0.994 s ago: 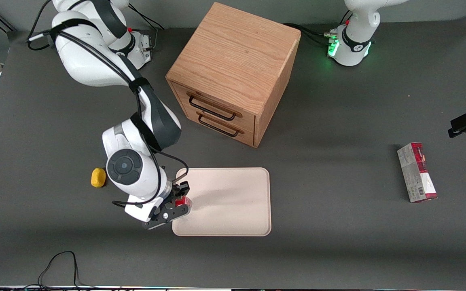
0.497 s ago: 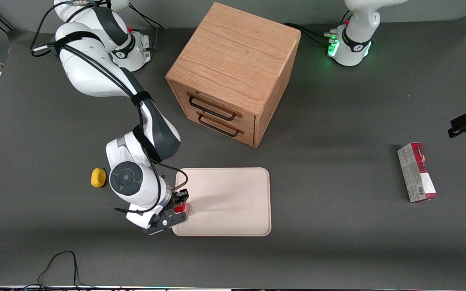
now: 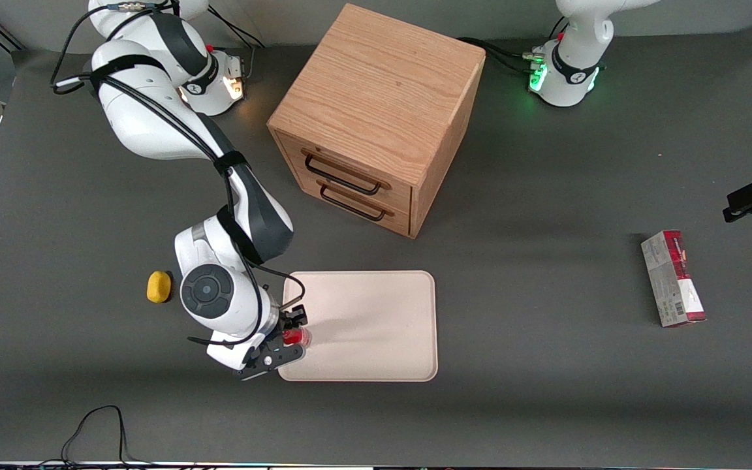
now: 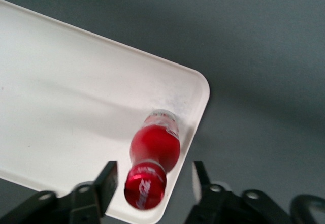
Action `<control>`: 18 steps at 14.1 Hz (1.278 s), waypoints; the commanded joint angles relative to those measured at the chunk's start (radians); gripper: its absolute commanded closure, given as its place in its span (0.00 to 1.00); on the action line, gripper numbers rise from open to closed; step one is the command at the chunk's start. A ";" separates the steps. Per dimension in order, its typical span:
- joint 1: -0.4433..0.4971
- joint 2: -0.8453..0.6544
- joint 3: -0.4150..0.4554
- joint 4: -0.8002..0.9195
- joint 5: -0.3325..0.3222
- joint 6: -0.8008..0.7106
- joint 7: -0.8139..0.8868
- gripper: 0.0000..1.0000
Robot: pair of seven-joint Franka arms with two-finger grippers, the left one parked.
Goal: Place coke bottle on tray
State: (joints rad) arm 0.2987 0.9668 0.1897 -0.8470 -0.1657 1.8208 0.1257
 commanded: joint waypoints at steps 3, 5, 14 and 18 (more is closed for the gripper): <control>-0.010 -0.158 0.004 -0.010 -0.012 -0.231 0.077 0.00; -0.027 -0.221 0.002 -0.010 -0.014 -0.332 0.075 0.00; -0.249 -0.574 -0.002 -0.251 0.087 -0.505 0.032 0.00; -0.294 -0.795 -0.061 -0.541 0.109 -0.312 0.012 0.00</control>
State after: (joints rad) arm 0.0124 0.3426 0.1684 -1.1481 -0.0855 1.3922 0.1569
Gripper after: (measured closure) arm 0.000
